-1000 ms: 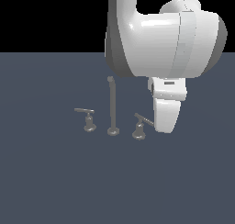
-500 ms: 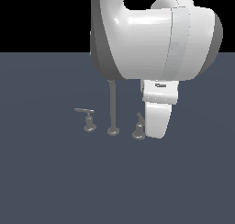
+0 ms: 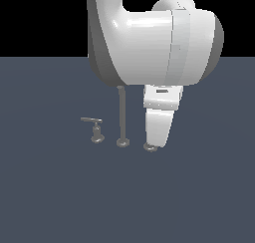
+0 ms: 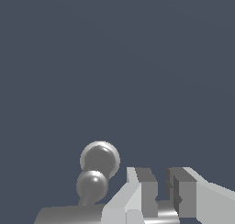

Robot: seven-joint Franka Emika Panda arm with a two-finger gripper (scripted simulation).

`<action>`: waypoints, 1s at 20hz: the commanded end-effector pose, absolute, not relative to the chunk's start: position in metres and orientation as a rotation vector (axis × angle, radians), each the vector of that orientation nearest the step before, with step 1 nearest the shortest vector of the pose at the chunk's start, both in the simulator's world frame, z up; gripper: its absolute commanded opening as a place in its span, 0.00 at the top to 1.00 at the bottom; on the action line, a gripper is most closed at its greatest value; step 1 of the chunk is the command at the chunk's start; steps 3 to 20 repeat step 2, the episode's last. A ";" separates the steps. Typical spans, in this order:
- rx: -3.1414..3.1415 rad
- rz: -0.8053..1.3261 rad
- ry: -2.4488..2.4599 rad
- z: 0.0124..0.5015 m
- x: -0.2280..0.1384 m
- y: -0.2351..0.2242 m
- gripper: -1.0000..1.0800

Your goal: Turn on the faucet by rotating a designated handle.

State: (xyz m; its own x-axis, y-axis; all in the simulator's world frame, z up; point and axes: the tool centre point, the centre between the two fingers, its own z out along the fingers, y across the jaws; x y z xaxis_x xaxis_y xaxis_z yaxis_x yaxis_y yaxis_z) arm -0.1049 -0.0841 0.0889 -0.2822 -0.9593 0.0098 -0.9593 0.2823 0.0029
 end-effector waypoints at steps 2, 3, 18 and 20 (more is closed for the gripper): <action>1.968 0.000 -2.449 0.089 -0.094 -0.040 1.00; 1.968 0.000 -2.449 0.089 -0.094 -0.040 1.00; 1.968 0.000 -2.449 0.089 -0.094 -0.040 1.00; 1.968 0.000 -2.449 0.089 -0.094 -0.040 1.00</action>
